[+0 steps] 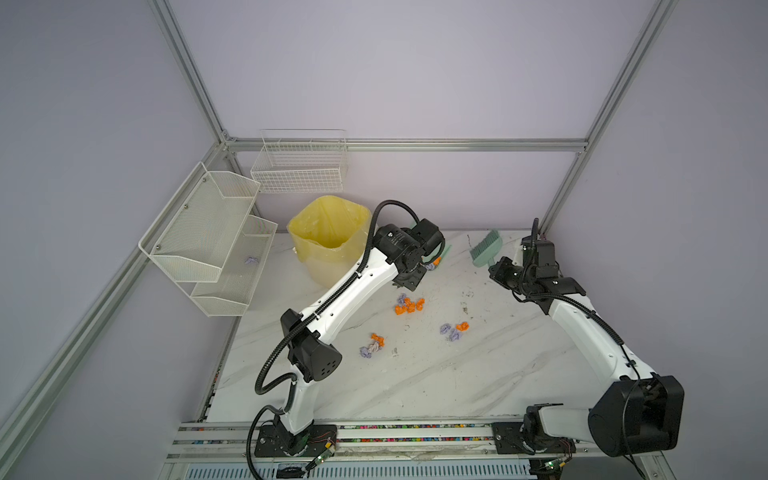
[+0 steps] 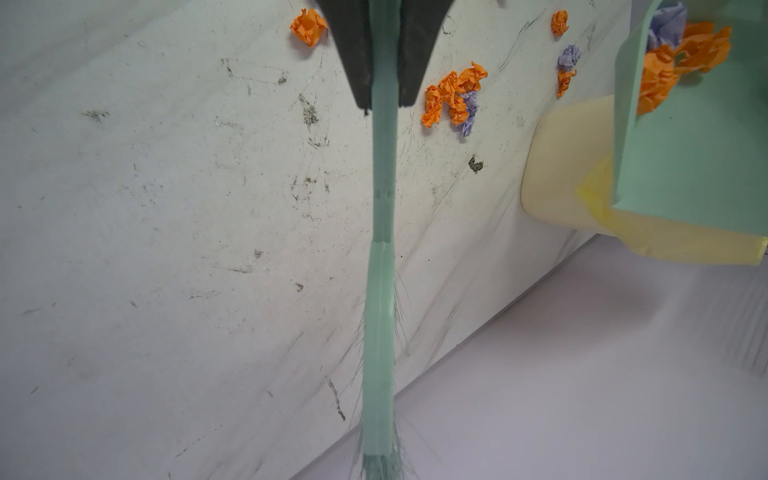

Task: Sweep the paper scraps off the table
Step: 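Carry the dustpan over the yellow bin and tip it with the left gripper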

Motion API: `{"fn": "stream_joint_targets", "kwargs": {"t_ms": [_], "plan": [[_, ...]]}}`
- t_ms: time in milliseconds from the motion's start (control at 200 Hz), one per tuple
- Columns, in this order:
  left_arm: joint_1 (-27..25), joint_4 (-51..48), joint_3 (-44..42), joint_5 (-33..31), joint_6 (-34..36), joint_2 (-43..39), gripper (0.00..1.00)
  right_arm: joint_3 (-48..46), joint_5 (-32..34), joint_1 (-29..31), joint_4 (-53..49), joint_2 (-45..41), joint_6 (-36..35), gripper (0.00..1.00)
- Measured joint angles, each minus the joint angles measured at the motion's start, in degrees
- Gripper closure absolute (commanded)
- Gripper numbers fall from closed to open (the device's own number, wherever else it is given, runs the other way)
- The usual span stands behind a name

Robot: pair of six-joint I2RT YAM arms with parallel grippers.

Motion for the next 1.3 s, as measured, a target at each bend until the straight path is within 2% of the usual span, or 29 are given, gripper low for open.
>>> {"fn": "stream_joint_targets", "kwargs": {"t_ms": [380, 655, 1045, 1300], "plan": [[2.6, 0.4, 1.0, -5.5, 1.6, -5.8, 1.00, -1.4, -1.2, 0.0, 0.6, -2.3, 0.4, 1.00], [7.5, 0.5, 1.0, -8.7, 3.4, -7.5, 1.00, -2.6, -1.6, 0.0, 0.9, -3.2, 0.5, 1.00], [17.5, 1.8, 1.0, -14.0, 6.5, -12.4, 1.00, -4.7, -2.6, 0.0, 1.3, -3.8, 0.4, 1.00], [20.7, 4.0, 0.5, -17.7, 9.2, -13.0, 1.00, -5.1, -2.9, 0.0, 1.3, -4.0, 0.4, 1.00]]}}
